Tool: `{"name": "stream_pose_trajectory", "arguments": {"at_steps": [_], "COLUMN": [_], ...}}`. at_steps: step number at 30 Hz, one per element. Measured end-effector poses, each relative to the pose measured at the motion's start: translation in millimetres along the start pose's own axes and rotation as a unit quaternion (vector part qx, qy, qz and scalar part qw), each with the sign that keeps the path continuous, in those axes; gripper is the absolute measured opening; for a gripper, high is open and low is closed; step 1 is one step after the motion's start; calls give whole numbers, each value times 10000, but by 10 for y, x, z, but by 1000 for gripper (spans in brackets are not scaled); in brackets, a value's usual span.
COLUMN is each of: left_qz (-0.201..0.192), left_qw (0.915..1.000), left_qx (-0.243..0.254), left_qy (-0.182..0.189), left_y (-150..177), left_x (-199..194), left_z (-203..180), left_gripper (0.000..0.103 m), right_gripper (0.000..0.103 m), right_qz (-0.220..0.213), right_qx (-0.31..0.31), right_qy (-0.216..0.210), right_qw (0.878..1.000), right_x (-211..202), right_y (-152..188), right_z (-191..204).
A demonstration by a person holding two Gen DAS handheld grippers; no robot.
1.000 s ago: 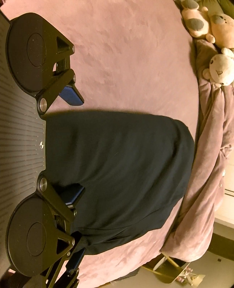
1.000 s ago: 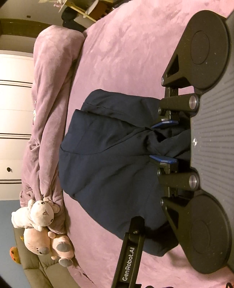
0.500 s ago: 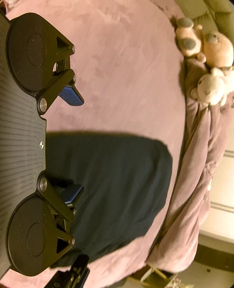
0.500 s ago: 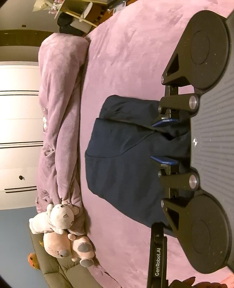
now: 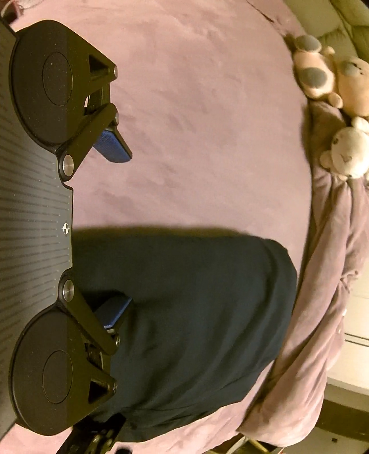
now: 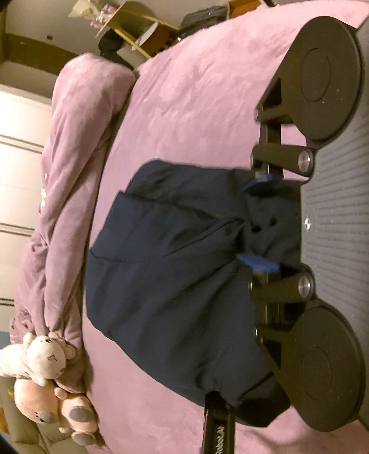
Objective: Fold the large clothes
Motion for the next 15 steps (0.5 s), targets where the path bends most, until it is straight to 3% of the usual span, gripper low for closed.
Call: {"name": "stream_pose_trajectory", "arguments": {"at_steps": [2,5,10,15], "left_qz": [-97,23,436,350], "left_qw": [9997,9990,9973,9957], "left_qx": [203,409,546,837], "left_qy": [-54,-199,-237,-210], "left_y": [124,368,661,681], "left_x": [-149,-325,-495,-746], "left_z": [11,5,-41,-118], "left_gripper": [102,102,102,102], "right_gripper": [82,97,99,99], "right_qz": [-15,298,1060,1113], "right_qx": [44,147,411,606], "right_qy": [57,105,-29,-88], "right_qw": [10000,9994,9935,9919], "right_x": [-186,-412,-603,-824], "right_y": [84,333,762,710], "right_z": [-44,-98,-88,-13]}}
Point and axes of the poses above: each gripper's, at about its wrist camera, not at the fingertips, and x roughly the way its jaws point, z to its left, y to its underside, the point moved 6 cm from there along x, roughly the way its jaws point, and after that the axes turned 10 degrees about x, right-handed, at the moved point
